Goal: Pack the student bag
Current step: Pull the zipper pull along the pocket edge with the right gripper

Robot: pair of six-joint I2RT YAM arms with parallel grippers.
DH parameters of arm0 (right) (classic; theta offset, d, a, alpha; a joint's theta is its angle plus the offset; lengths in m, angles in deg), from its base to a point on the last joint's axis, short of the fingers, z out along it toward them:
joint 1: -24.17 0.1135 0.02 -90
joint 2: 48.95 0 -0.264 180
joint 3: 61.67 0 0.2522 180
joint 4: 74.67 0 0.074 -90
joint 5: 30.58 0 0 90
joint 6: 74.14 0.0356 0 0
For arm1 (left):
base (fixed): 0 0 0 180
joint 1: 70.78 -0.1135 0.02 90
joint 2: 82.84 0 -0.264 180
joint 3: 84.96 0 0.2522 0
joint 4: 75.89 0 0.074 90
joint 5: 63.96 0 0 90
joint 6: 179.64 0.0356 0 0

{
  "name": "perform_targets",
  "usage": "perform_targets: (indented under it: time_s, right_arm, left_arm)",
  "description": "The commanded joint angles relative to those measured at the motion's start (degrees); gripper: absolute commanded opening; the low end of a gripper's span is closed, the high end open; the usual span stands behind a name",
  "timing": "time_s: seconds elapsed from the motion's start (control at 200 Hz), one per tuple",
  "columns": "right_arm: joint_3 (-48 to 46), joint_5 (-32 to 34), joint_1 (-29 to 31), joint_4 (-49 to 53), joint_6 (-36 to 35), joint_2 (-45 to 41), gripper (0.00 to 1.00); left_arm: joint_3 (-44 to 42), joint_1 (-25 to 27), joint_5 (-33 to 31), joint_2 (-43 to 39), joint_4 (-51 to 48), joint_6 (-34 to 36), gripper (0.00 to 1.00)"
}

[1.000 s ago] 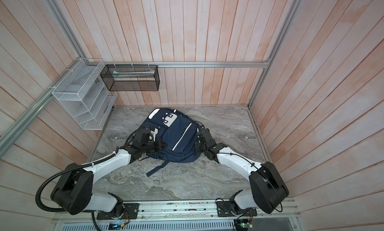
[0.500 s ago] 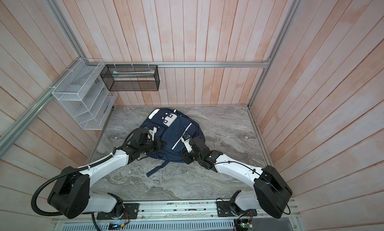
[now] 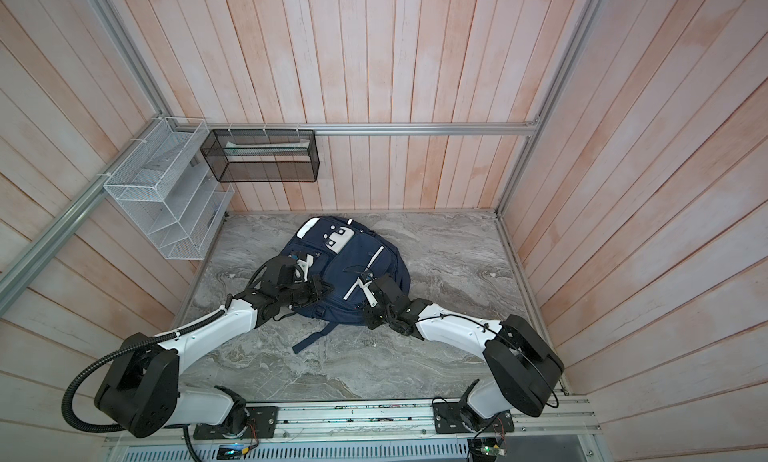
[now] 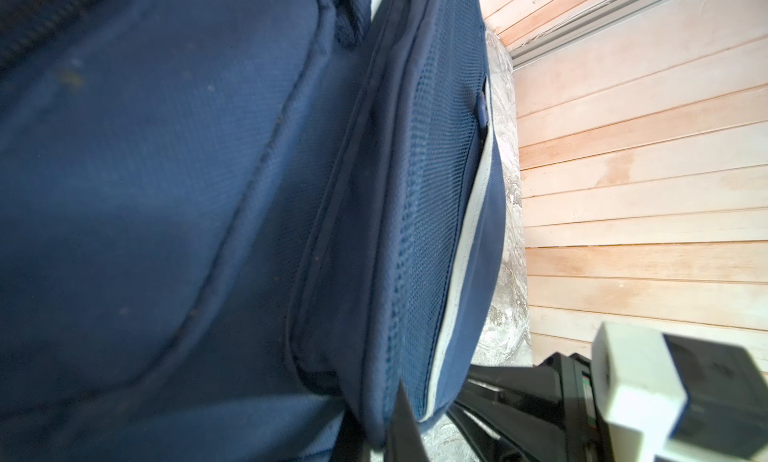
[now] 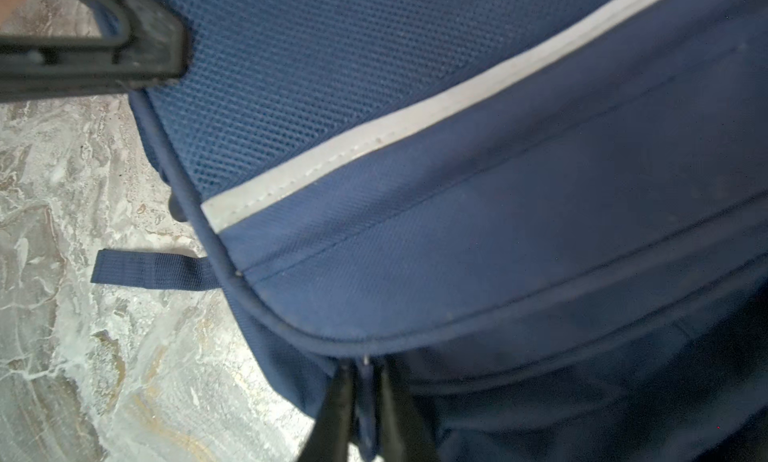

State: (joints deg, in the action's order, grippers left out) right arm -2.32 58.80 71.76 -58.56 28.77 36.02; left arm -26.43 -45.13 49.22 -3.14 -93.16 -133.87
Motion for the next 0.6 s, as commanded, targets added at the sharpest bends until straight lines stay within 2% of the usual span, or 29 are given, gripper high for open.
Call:
perform_targets:
  time_s: [0.0, 0.105, 0.175, 0.3, 0.4, 0.46, 0.595]
  right_arm:
    - [1.12, 3.32, -0.06, 0.90, -1.55, 3.57, 0.23]
    - [0.17, 5.60, -0.35, 0.49, -3.13, 3.01, 0.00]
    - [-0.83, 6.20, -1.52, 0.77, -3.70, 1.37, 0.00]
    - [-1.81, 5.92, -6.69, 0.90, -5.36, -1.58, 0.00]
    - [-0.63, 5.34, -12.22, 0.13, -7.13, -1.88, 0.00]
    - [1.15, 2.62, -15.31, -0.65, -8.58, -0.80, 0.00]
    - [6.94, 2.85, -17.01, 1.67, -11.63, 3.85, 0.00]
  left_arm:
    - [1.27, -0.29, 1.22, -2.79, 1.48, 0.52, 0.00]
    - [1.72, -0.49, 0.92, -3.14, 0.08, 1.14, 0.00]
    - [1.68, -0.65, 0.53, -3.64, -0.76, 1.79, 0.00]
    - [1.31, -0.44, -4.59, -5.43, -5.38, 4.14, 0.00]
    - [-0.39, -0.95, -3.36, -5.85, -5.13, 3.99, 0.00]
    - [-1.42, -1.03, -2.55, -5.55, -3.69, 3.71, 0.00]
    - [-1.44, -1.84, -1.66, -4.34, -3.68, 4.27, 0.00]
